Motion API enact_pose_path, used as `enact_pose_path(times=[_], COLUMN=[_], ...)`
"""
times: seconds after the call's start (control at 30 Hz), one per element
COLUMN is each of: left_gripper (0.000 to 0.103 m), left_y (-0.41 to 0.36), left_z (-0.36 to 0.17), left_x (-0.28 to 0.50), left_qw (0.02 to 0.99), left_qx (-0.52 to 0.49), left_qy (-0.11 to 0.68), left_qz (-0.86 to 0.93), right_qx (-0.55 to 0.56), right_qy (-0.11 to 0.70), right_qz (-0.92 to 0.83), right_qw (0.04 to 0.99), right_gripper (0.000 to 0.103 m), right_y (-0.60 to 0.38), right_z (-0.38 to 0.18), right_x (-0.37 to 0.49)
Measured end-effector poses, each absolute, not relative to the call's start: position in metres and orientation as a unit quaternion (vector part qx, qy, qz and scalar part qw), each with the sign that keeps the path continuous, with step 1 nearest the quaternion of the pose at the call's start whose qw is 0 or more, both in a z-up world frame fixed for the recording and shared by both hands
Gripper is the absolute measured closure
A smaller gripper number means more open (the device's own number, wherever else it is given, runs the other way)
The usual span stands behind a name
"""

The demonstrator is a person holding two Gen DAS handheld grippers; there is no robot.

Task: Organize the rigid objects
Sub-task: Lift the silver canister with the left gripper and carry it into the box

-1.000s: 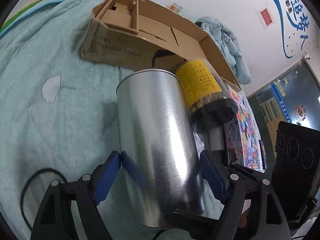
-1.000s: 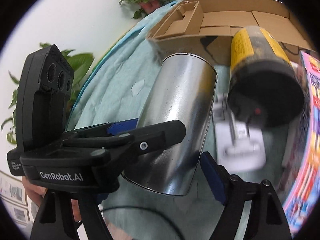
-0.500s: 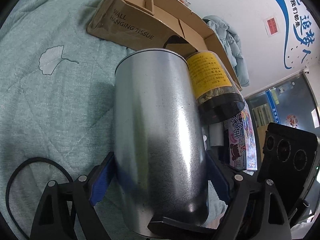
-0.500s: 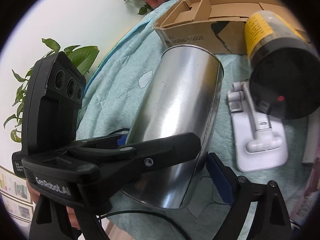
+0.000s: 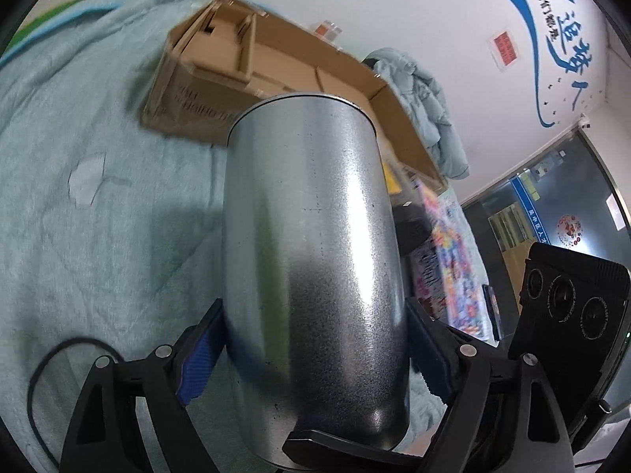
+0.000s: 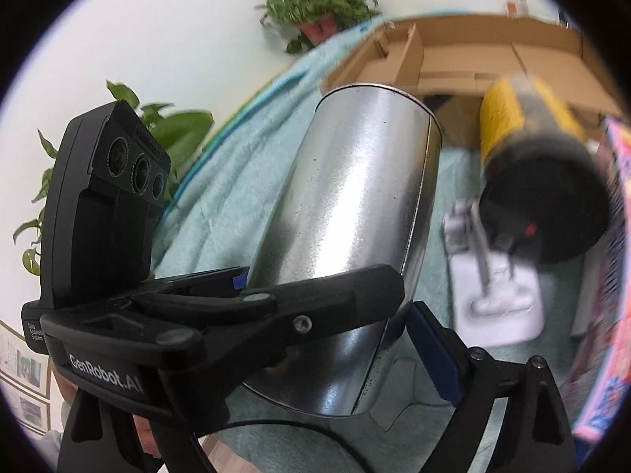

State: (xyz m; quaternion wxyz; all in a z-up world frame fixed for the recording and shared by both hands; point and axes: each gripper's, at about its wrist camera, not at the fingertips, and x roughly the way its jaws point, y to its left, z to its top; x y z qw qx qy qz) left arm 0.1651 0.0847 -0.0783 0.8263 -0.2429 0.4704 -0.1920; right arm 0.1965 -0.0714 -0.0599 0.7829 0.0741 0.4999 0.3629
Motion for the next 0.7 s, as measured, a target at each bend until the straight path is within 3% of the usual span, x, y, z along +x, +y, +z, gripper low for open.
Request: enact_pose_path(times=[0.43, 0.7], left_gripper=[0.02, 0.02], left_y=[0.065, 0.065], left_z=[-0.013, 0.05], left_x=[0.216, 0.309], left_qw=[0.856, 0.869], left_qx=[-0.195, -0.185], left_qy=[0.421, 0.404], left_qz=[-0.228, -0.216], right_qx=[0.061, 0.032], right_qy=[0.438, 0.43], right_qz=[0.353, 0.37], right_qw=[0.825, 0.823], right_gripper=[0.012, 0.012], right_y=[-0.086, -0.073], right_z=[-0.015, 0.031], right_x=[0.233, 0.319])
